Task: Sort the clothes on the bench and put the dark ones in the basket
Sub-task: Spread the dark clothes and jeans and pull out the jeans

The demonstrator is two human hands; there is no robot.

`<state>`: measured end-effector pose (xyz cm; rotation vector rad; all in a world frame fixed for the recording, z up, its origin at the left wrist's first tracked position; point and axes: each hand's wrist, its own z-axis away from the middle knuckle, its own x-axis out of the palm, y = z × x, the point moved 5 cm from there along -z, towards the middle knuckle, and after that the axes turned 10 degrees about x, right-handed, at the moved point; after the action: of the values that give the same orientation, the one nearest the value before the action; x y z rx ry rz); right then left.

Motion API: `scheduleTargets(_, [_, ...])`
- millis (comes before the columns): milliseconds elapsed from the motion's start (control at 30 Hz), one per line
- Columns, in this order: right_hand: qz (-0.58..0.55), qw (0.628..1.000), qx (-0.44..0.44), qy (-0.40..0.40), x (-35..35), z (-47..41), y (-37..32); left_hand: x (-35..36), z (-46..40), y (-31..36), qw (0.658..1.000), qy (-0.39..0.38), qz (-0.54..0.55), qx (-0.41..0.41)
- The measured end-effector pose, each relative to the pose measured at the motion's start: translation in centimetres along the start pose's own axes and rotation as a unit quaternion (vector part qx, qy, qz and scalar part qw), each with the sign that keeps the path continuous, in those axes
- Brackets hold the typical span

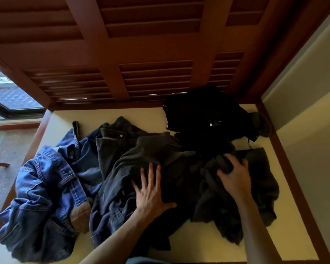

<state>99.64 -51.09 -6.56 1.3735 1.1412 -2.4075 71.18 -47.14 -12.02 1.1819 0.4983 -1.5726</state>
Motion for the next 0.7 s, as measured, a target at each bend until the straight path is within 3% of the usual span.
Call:
scheduleTargets(100, [-0.013,0.992,-0.038,0.118,-4.1,-2.7,-3.1,-0.3,0.3,-2.5,1.000,0.015,0.000,-0.025])
scheduleTargets(200, [-0.010,0.981,-0.085,0.174,-6.6,-6.1,-5.6,-0.6,1.2,-4.5,0.999,0.042,0.015,-0.022])
scheduleTargets(267, [0.019,0.980,-0.108,0.164,-5.6,-8.1,-6.4,-1.0,2.0,-5.5,0.997,0.070,0.035,-0.013])
scheduleTargets(433, [0.123,0.986,-0.105,0.036,2.5,-9.5,-5.0,-3.4,3.3,-6.0,0.980,0.172,0.100,-0.002])
scheduleTargets(567, [0.105,0.992,-0.061,0.030,2.0,-10.7,-4.5,-5.3,4.4,-6.5,0.957,0.208,0.201,-0.024])
scheduleTargets(700, [0.075,0.995,0.011,0.061,-0.8,-11.6,-2.0,-8.8,6.8,-6.4,0.922,0.255,0.288,0.036])
